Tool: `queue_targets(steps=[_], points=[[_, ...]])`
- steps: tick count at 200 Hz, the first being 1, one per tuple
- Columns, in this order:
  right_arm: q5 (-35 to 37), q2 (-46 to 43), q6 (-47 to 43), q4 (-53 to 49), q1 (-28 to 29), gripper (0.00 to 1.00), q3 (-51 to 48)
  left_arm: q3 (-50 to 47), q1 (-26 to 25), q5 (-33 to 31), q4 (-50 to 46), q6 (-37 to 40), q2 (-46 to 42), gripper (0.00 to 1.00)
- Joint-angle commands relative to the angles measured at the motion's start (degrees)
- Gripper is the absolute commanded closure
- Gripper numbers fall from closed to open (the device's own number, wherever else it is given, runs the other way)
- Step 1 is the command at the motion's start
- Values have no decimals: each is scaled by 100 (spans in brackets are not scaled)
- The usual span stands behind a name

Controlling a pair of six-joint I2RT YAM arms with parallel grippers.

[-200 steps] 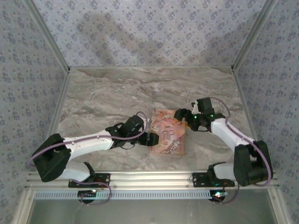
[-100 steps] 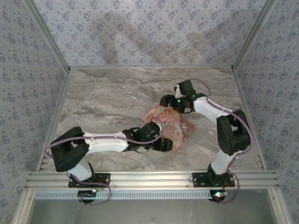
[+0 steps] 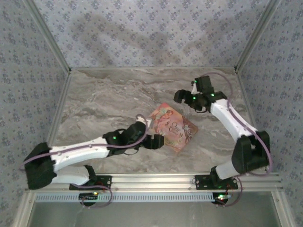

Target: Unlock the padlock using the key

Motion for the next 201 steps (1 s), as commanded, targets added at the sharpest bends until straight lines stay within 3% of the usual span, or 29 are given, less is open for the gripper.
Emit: queue_targets(steps=[1,35,74,100,144,201], points=[[368,-765,-6,-691,-64,5,-457,-74,530,-418,-840,284,-566,15],[499,-2116,295,-1054,-115,7,-1385,276,1715,234,-1094,900,-646,14],[491,-3260,1155,-1248,11,10,-2347,1231,2538,1087,-1074,1551,521,14],[492,-3686,1603,-1101,240,12,-2968,1891,2675,1457,-952,1838,1437,14],[285,-3620,1964,-346,344,12,-3497,2799,2759,2160,-1003,1996,2771,15],[123,-3019,1912,247,321,12,-3454,2948,2711,2580,-891,1918,3284,19]])
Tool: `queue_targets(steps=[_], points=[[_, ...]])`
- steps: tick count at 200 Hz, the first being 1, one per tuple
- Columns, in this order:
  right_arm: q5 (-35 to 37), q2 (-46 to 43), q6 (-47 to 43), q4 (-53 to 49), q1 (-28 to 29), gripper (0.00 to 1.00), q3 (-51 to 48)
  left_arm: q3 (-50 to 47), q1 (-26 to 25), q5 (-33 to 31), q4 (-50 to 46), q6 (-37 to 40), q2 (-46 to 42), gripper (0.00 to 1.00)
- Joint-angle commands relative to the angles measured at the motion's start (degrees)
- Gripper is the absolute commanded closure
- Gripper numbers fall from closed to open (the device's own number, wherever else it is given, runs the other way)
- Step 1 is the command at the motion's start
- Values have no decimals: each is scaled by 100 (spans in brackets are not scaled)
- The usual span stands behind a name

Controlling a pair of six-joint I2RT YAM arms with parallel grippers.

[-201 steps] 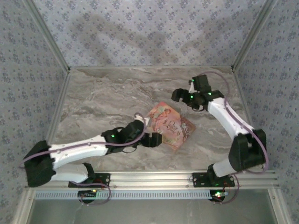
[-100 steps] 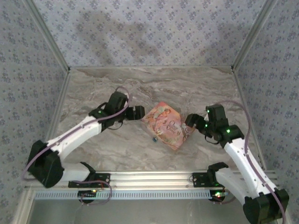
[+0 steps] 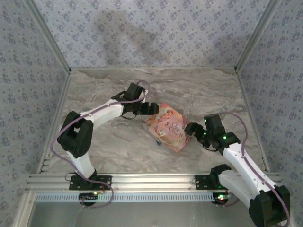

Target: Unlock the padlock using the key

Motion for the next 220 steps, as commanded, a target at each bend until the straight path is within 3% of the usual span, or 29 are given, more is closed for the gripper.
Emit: queue_targets(steps=[1,89,152,220], points=[[-136,226,85,397,15,12,29,93,-32,371,68,38,-35,19],[-210,1965,-444,984,-180,13,1080,-1332,-341,203,835,-521,-889,22],[-601,3519,-948,1174,-215,16,2358,-2040,-607,-496,1334,-1044,-1551,22],[-771,4595,-1213,1197,-258,27,3168,-1618,-610,-861,1358,-1057,-1059,26]])
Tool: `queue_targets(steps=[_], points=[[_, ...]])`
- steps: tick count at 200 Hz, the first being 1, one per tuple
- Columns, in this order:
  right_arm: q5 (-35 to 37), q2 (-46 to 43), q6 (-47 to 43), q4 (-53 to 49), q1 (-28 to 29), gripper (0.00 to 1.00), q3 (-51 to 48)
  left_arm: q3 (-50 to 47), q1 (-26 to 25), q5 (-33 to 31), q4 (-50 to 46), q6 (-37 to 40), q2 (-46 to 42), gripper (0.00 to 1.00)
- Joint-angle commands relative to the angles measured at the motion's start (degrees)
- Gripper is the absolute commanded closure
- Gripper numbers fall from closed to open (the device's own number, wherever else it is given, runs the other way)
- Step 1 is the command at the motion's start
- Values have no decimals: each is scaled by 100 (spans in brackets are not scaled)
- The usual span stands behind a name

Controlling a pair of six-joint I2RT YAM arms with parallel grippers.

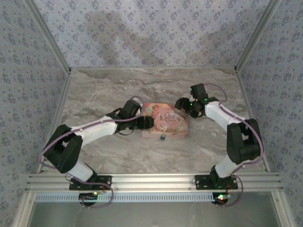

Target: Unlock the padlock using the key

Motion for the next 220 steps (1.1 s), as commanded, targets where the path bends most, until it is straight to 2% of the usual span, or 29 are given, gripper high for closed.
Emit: queue_targets(steps=[1,71,104,145,190,220], points=[[-440,290,-155,44,8,27,326,393,-63,-15,462,-32,238,26],[-250,727,-508,-277,-93,26,1027,1052,-40,-262,238,157,764,25],[-89,687,-599,-397,-153,20,1034,903,-2,-361,211,86,598,21],[129,429,-797,-696,-289,17,1072,477,181,-502,76,59,-36,18],[437,-108,-1028,-1188,-430,16,1118,353,489,-772,-766,275,-822,19],[411,-709,-1171,-1356,-270,20,1042,763,626,-1371,-1862,587,-952,23]])
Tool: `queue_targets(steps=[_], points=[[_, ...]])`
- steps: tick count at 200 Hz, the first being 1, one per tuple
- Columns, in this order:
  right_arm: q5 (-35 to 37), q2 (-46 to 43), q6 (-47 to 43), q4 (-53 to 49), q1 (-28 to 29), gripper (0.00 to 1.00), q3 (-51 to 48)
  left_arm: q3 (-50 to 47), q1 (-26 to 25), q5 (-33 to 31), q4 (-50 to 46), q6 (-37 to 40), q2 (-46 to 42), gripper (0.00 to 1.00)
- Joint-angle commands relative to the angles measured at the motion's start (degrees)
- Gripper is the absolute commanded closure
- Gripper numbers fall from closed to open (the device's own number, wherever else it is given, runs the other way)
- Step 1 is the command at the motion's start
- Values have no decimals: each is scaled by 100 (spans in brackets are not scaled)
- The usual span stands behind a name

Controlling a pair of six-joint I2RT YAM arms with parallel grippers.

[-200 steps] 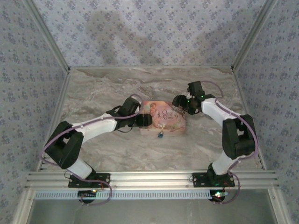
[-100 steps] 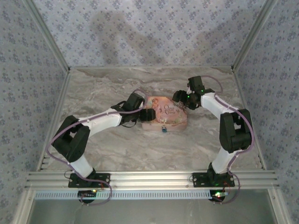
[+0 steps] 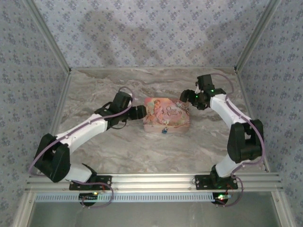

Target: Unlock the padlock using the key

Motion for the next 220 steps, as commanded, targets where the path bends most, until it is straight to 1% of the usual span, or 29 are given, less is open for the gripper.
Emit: queue_targets(steps=[1,11,25,34,41,45,47,58,71,77,86,111,122,132,158,181,190,220], points=[[64,-590,-262,-414,152,20,114,417,109,-558,-1149,368,-92,24],[-72,-829,-320,-460,287,21,69,623,198,-618,-1447,467,-19,28],[-244,-1164,-441,-519,516,23,16,896,381,-547,-1715,632,144,33],[-334,-1379,-537,-730,696,25,-29,1084,482,-546,-1867,738,296,37],[-389,-1560,-588,-771,838,27,-50,1241,552,-534,-1958,825,430,39],[-396,-1657,-592,-794,917,28,-50,1340,581,-535,-2015,877,520,39],[-402,-1710,-592,-806,945,28,-204,1357,605,-539,-2034,897,563,39],[-451,-1982,-613,-886,1164,29,-363,1609,686,-554,-2134,1037,826,47],[-395,-2289,-607,-1004,1392,30,-510,1954,763,-544,-2293,1145,1208,51],[-379,-2420,-599,-1053,1484,30,-577,2146,802,-530,-2448,1182,1400,55],[-334,-2621,-548,-1119,1611,30,-678,2428,845,-513,-2591,1176,1697,58],[-36,-3080,-374,-1302,1986,30,-892,3114,909,-457,-2855,881,2452,58],[96,-3211,-304,-1383,2121,30,-941,3330,910,-466,-2888,624,2705,58],[175,-3310,-219,-1420,2251,30,-979,3502,914,-468,-2898,364,2928,55],[335,-3502,5,-1397,2524,30,-1108,4003,936,-415,-2991,-244,3535,55],[457,-3600,100,-1438,2674,30,-1153,4402,949,-430,-3087,-633,4013,54],[496,-3643,108,-1466,2691,30,-1173,4540,954,-415,-3133,-776,4173,52],[561,-3768,167,-1589,2691,30,-1237,4822,954,-351,-3159,-1132,4532,51]])
